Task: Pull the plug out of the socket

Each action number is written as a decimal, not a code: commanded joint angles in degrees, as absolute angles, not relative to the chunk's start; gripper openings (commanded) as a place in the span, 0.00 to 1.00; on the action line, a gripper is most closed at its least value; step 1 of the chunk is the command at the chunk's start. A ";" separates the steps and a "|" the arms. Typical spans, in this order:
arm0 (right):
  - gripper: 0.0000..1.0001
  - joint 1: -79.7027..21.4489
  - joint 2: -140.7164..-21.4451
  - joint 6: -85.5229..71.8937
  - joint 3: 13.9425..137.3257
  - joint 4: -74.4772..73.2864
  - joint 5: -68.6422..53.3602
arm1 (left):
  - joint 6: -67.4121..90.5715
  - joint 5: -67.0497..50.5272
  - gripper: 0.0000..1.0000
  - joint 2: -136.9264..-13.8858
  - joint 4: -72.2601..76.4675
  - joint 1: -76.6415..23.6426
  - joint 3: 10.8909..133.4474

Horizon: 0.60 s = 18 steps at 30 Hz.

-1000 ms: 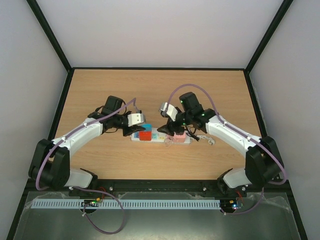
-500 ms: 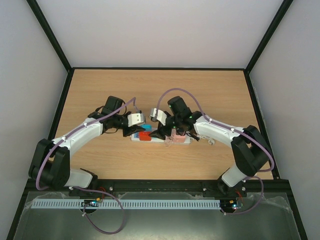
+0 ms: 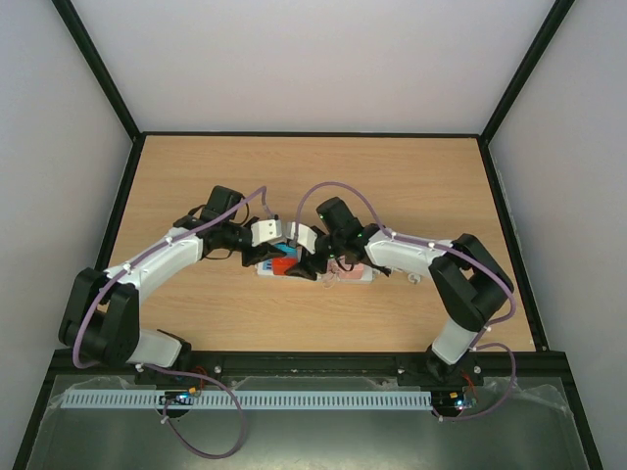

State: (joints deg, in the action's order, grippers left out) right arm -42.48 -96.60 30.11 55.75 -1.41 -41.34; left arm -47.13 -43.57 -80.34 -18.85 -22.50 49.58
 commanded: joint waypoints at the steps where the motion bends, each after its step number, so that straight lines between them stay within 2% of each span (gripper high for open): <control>1: 0.81 -43.24 -98.65 32.33 57.18 -1.82 -39.99 | -47.52 -46.00 0.30 -81.04 -20.09 -21.98 50.59; 9: 0.70 -43.33 -99.59 32.33 56.62 -0.46 -39.49 | -47.75 -46.66 0.29 -80.64 -19.04 -21.12 49.02; 13: 0.63 -43.33 -99.75 32.09 56.54 0.14 -39.76 | -47.30 -46.96 0.37 -80.82 -17.88 -21.09 47.99; 18: 0.61 -43.31 -99.84 32.52 56.67 -0.03 -40.12 | -46.96 -46.75 0.39 -80.71 -15.81 -21.01 46.31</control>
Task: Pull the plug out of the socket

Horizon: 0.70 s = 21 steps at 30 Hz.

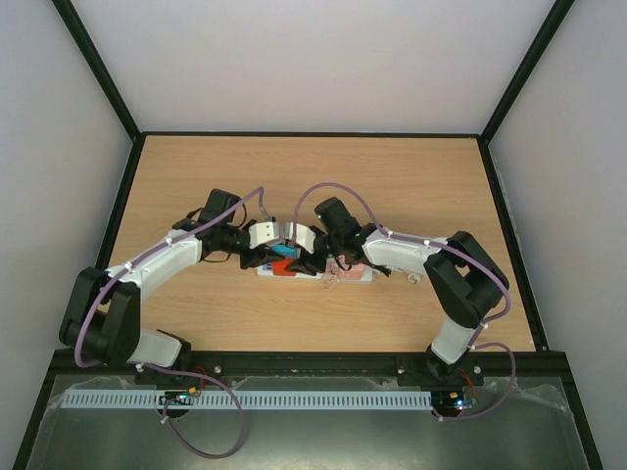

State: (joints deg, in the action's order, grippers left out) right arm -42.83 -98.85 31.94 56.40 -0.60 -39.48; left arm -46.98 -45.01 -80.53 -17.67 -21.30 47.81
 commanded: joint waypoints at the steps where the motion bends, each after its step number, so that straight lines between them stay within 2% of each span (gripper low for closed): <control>1: 0.60 -43.27 -99.77 32.60 56.69 -0.07 -40.15 | -46.83 -46.78 0.39 -80.62 -15.30 -21.01 45.99; 7: 0.57 -43.28 -99.66 32.70 56.58 0.04 -40.11 | -45.42 -46.07 0.32 -80.82 -11.78 -21.09 44.71; 13: 0.47 -43.33 -99.63 32.52 56.24 0.17 -39.64 | -44.27 -47.74 0.20 -79.79 -10.66 -21.08 44.52; 21: 0.32 -43.26 -100.18 32.52 56.17 0.21 -39.37 | -43.56 -50.15 0.13 -77.34 -10.15 -21.09 44.56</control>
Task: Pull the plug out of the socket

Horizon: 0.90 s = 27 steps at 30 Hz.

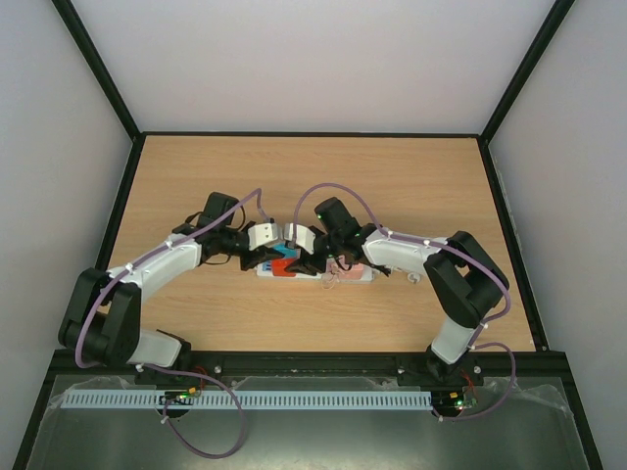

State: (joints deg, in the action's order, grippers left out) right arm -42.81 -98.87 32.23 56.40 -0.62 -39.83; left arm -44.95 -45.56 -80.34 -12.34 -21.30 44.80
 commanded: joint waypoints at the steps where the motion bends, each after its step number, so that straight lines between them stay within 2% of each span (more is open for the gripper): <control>1: 0.31 -43.31 -100.24 32.52 56.28 0.11 -39.44 | -44.00 -50.18 0.13 -77.08 -10.29 -21.09 44.56; 10: 0.21 -43.33 -101.55 32.69 56.71 -0.94 -38.54 | -47.36 -49.79 0.09 -75.38 -9.91 -21.09 44.47; 27: 0.18 -43.29 -102.24 32.92 57.04 -1.71 -37.97 | -45.72 -52.86 0.07 -76.55 -10.88 -20.88 47.15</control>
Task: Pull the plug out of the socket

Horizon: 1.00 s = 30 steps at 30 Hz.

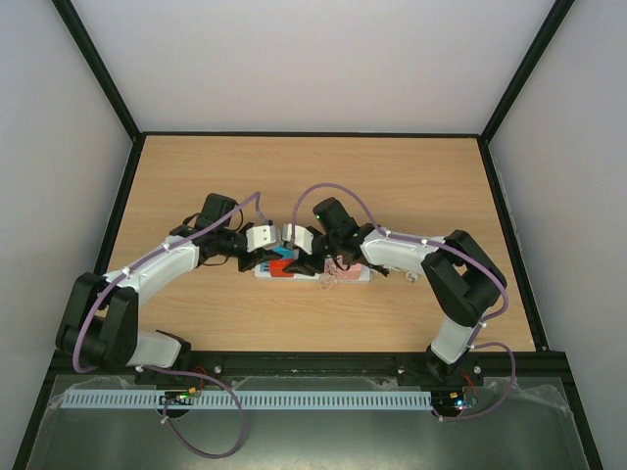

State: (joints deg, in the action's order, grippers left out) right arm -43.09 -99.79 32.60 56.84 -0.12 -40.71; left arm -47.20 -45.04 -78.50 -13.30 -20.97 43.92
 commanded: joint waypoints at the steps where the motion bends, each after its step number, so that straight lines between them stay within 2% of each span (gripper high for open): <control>1: 0.18 -43.31 -102.23 32.95 57.04 -1.76 -37.97 | -45.70 -52.90 0.06 -76.65 -11.06 -20.84 47.27; 11: 0.18 -43.33 -102.43 33.05 57.02 -1.76 -37.96 | -46.06 -53.33 0.05 -78.01 -13.86 -20.39 49.79; 20: 0.17 -43.32 -102.50 33.13 57.47 -2.31 -37.96 | -58.81 -51.29 0.03 -74.78 -17.13 -21.01 46.95; 30: 0.18 -43.26 -102.68 33.07 57.57 -2.58 -38.06 | -56.77 -49.71 0.03 -76.09 -16.95 -20.72 47.60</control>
